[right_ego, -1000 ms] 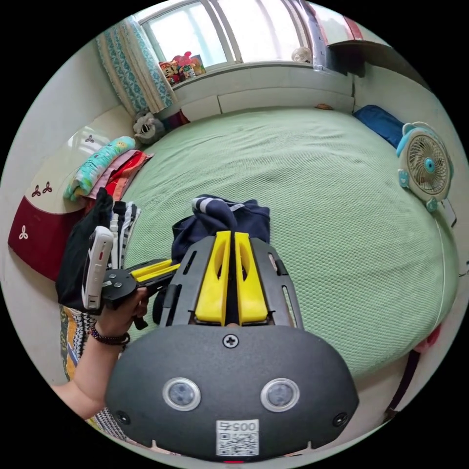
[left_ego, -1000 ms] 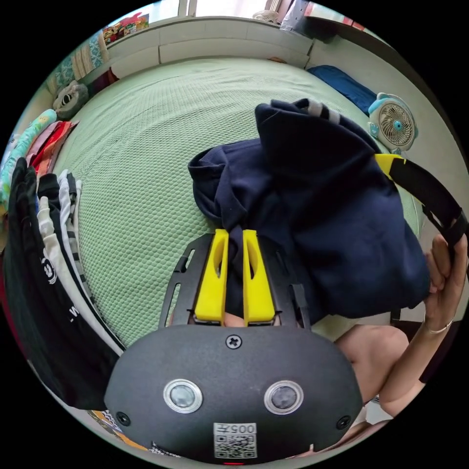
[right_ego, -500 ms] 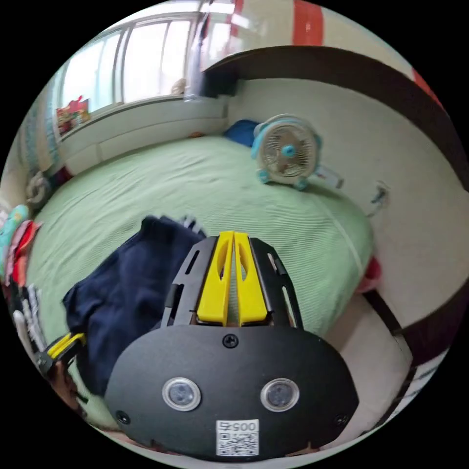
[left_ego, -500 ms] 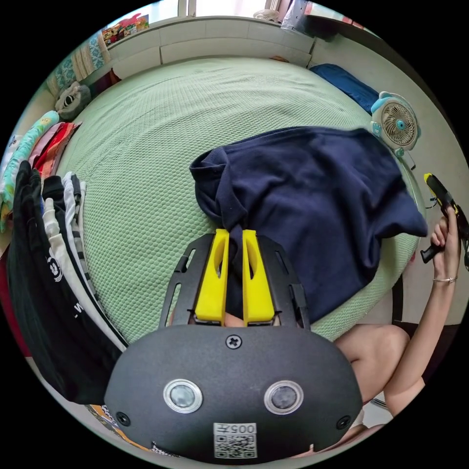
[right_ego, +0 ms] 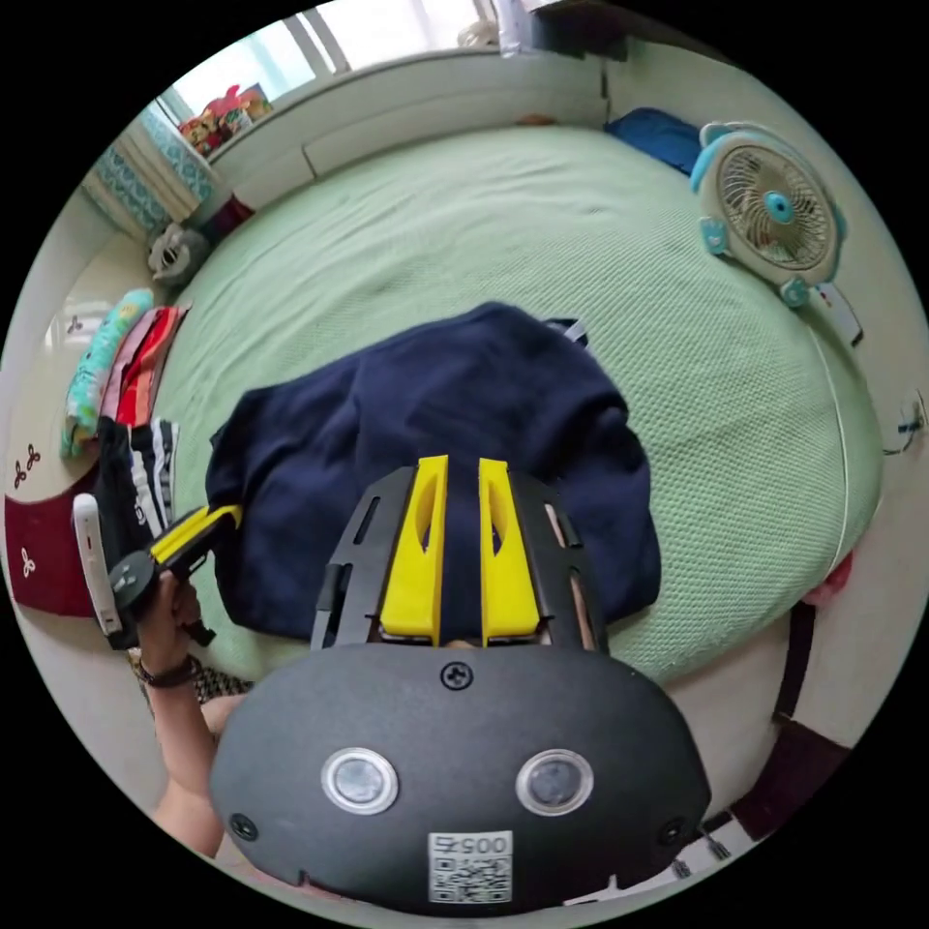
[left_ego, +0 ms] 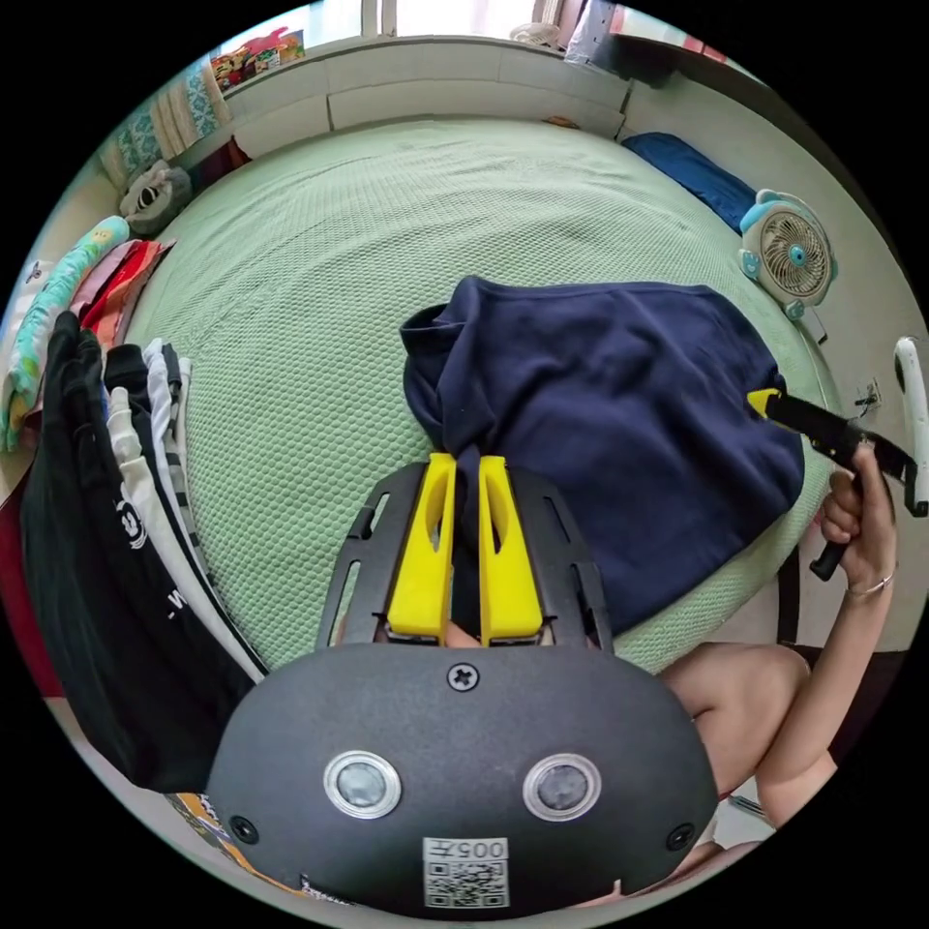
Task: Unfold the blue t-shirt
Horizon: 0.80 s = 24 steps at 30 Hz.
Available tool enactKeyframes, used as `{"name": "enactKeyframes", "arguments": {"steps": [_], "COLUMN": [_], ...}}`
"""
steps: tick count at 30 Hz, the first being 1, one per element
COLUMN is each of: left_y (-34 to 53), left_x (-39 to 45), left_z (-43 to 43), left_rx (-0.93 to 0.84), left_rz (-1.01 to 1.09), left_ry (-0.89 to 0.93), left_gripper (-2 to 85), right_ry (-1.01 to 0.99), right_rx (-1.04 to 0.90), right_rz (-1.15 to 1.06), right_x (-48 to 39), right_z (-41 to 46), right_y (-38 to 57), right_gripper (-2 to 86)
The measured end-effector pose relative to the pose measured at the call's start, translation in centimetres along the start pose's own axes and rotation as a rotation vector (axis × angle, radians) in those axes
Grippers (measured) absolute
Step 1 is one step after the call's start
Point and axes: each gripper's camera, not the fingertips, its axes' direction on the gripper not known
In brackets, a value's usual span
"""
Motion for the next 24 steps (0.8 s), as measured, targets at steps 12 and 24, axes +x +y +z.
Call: {"name": "enactKeyframes", "arguments": {"steps": [12, 24], "left_y": [0.9, 2.0], "left_x": [-5.0, -6.5], "left_z": [-2.8, -4.9], "left_rx": [0.031, 0.063], "left_rz": [-0.113, -0.070], "left_ry": [-0.079, 0.048], "left_gripper": [5.2, 10.6], "right_ry": [0.074, 0.111], "right_rx": [-0.142, 0.183], "right_rz": [-0.201, -0.053], "right_x": [-6.0, -4.1], "right_z": [4.8, -0.4], "right_y": [-0.9, -1.2], "right_gripper": [5.6, 11.2]}}
